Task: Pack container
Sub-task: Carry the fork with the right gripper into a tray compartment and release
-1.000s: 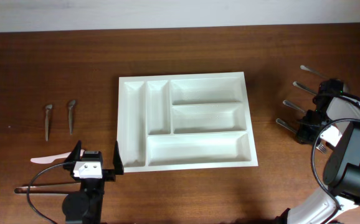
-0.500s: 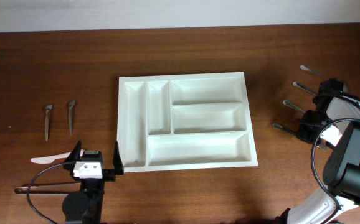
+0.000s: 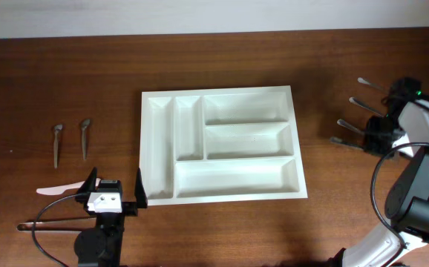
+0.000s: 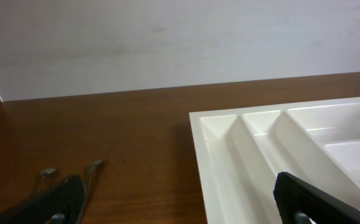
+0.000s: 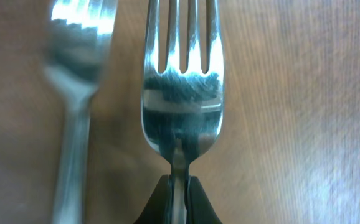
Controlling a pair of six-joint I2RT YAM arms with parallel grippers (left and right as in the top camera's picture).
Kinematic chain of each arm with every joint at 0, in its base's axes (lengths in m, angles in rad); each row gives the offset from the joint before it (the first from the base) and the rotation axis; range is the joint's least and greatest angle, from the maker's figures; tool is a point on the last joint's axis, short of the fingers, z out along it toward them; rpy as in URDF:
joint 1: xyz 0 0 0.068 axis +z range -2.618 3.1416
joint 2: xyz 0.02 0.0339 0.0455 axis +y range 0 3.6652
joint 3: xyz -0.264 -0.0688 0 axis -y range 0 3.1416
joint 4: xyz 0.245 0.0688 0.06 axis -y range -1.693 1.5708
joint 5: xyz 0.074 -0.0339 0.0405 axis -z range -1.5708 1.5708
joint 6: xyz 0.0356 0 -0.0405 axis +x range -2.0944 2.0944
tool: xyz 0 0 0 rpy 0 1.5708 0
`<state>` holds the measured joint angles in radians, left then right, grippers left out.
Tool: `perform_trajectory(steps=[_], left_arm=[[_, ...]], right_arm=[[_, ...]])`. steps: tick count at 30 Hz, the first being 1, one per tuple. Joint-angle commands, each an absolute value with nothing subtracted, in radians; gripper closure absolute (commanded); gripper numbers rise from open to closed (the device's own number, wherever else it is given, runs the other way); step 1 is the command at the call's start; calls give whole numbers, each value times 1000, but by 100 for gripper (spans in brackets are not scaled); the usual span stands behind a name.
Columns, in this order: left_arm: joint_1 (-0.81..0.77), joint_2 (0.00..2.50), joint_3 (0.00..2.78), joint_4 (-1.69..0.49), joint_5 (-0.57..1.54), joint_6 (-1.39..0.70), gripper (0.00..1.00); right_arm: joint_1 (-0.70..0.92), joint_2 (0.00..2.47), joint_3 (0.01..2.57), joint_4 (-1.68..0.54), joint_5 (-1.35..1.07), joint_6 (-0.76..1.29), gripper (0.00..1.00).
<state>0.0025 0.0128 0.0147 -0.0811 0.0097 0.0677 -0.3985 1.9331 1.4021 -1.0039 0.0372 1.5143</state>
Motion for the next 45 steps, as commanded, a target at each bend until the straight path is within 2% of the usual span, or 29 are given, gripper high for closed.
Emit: perform_trajectory(steps=[1, 8, 20, 39, 45], left_arm=[[7, 6, 9, -83, 2, 87, 1], [7, 6, 9, -83, 2, 87, 1], [7, 6, 9, -83, 2, 87, 1], [7, 6, 9, -83, 2, 87, 1], [7, 6, 9, -83, 2, 87, 1]], right_arm=[[-389, 1930, 1499, -1044, -44, 1477, 96], [-271, 1930, 1596, -1058, -175, 1454, 96], [33, 1931, 1610, -1021, -146, 1549, 96], [255, 1931, 1610, -1105, -93, 1615, 96], [339, 1935, 1608, -1105, -81, 1689, 91]])
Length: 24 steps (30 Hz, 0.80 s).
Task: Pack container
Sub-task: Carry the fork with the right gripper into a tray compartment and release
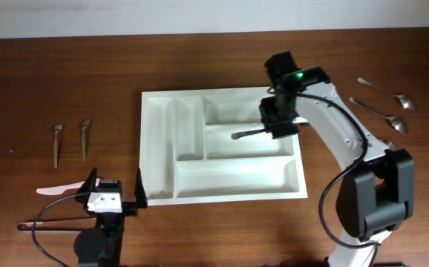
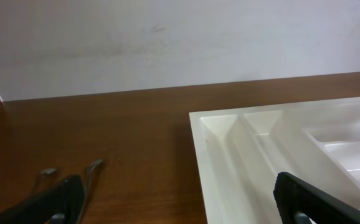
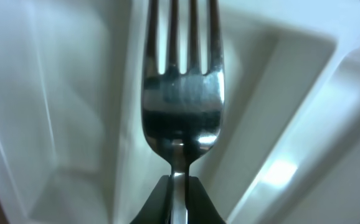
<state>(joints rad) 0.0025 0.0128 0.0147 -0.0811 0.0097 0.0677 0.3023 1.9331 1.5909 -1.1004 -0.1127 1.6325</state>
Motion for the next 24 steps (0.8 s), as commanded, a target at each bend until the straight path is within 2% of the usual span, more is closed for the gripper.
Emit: perform_trajectory(steps=[1, 9, 13, 16, 20, 24], left_arm=[[7, 6, 9, -83, 2, 87, 1], [7, 6, 9, -83, 2, 87, 1], [7, 6, 9, -83, 2, 87, 1], [7, 6, 9, -83, 2, 87, 1], [7, 6, 9, -83, 2, 87, 1], [7, 6, 9, -83, 2, 87, 1]], right_arm=[[349, 1936, 1608, -1105, -72, 1701, 90], [381, 1938, 1608, -1104, -29, 1818, 83], [379, 1938, 1608, -1105, -11, 1819, 83], [379, 1938, 1608, -1105, 14, 1819, 79], [358, 1936, 1609, -1105, 97, 1811, 59], [270, 1924, 1617, -1108, 136, 1731, 36]])
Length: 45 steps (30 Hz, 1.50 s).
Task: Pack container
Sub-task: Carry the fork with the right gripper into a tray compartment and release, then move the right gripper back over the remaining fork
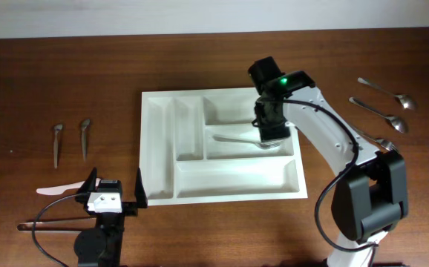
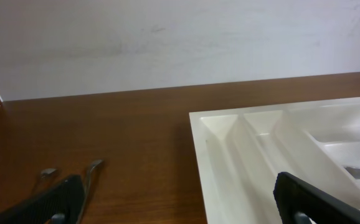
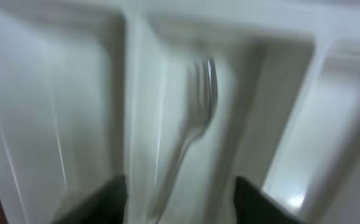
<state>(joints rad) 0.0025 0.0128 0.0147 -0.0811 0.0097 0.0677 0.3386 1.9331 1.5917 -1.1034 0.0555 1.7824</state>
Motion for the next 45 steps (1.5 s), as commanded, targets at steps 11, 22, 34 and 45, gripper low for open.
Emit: perform_trajectory(steps=[11, 22, 34, 45], left_arm=[[7, 6, 9, -83, 2, 87, 1], [7, 6, 9, -83, 2, 87, 1], [7, 6, 9, -83, 3, 87, 1], [7, 6, 9, -83, 2, 87, 1]], right_arm=[[-105, 1908, 1642, -1108, 120, 1361, 1], [-313, 1964, 1623, -1081, 84, 1449, 1], [-374, 2083, 1623, -1055, 32, 1549, 0], [-424, 2133, 1623, -1020, 30, 1569, 1]])
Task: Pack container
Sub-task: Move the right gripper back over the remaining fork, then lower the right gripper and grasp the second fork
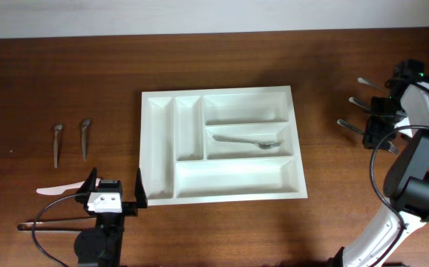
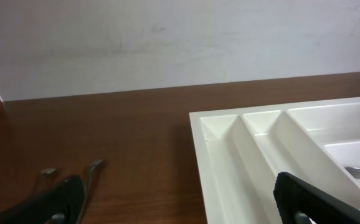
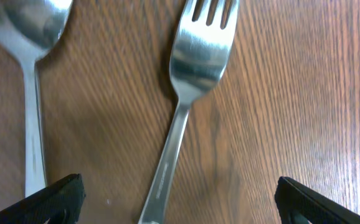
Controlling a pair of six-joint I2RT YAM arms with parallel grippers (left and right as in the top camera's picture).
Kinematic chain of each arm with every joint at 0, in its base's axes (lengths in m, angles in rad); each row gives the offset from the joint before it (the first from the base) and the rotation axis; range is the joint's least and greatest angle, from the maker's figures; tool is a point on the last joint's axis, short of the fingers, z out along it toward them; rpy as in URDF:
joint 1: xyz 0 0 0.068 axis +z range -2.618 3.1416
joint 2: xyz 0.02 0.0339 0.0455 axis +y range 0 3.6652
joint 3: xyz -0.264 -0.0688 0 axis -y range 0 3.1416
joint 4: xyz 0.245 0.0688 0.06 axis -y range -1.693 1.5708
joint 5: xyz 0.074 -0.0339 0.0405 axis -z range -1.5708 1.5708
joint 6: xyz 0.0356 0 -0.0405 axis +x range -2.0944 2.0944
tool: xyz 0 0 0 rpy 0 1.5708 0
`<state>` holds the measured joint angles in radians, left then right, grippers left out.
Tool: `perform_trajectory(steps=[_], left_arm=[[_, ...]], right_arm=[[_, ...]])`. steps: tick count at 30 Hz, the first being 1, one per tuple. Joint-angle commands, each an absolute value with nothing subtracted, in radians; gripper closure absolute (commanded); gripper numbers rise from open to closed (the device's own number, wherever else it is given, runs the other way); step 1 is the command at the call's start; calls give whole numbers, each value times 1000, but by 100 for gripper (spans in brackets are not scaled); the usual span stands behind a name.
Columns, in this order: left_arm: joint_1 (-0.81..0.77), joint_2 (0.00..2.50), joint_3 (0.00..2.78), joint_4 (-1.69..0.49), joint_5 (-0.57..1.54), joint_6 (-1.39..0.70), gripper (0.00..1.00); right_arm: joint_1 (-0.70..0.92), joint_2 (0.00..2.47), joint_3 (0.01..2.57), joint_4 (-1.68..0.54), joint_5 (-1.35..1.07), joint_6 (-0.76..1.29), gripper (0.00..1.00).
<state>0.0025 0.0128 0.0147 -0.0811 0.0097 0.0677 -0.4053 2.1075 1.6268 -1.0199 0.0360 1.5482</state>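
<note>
The white cutlery tray (image 1: 162,111) lies mid-table, and one metal fork (image 1: 246,140) rests in its middle right compartment. My right gripper (image 1: 376,127) hovers at the far right over loose cutlery. In the right wrist view it (image 3: 179,208) is open, straddling the handle of a second fork (image 3: 192,74) that lies on the wood, with a spoon (image 3: 33,37) beside it. My left gripper (image 1: 115,191) stands open at the tray's front left corner; in its own view (image 2: 180,208) nothing is between the fingers.
Two small spoons (image 1: 71,139) lie on the left, seen also as small spoons (image 2: 93,167) in the left wrist view. A white plastic utensil (image 1: 57,190) lies near the left gripper. More spoons (image 1: 370,84) lie at the far right by the right arm.
My right gripper has moved from over the tray's middle compartment to the far right and is open over another fork on the table. The first fork stays in the tray.
My right gripper was shut on a fork at the table's right side. Then it held that fork over the tray. Then the fork lay in the middle right compartment with the gripper open above it. Now the gripper is back over the loose cutlery. The left arm stayed still.
</note>
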Motion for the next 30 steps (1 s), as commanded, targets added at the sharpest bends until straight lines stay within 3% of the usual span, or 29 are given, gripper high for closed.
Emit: perform_trajectory(steps=[1, 30], left_arm=[[7, 6, 9, -83, 2, 87, 1], [7, 6, 9, -83, 2, 87, 1]], right_arm=[[-427, 2139, 1623, -1020, 30, 1568, 1], [-432, 2215, 1623, -1024, 59, 1551, 1]])
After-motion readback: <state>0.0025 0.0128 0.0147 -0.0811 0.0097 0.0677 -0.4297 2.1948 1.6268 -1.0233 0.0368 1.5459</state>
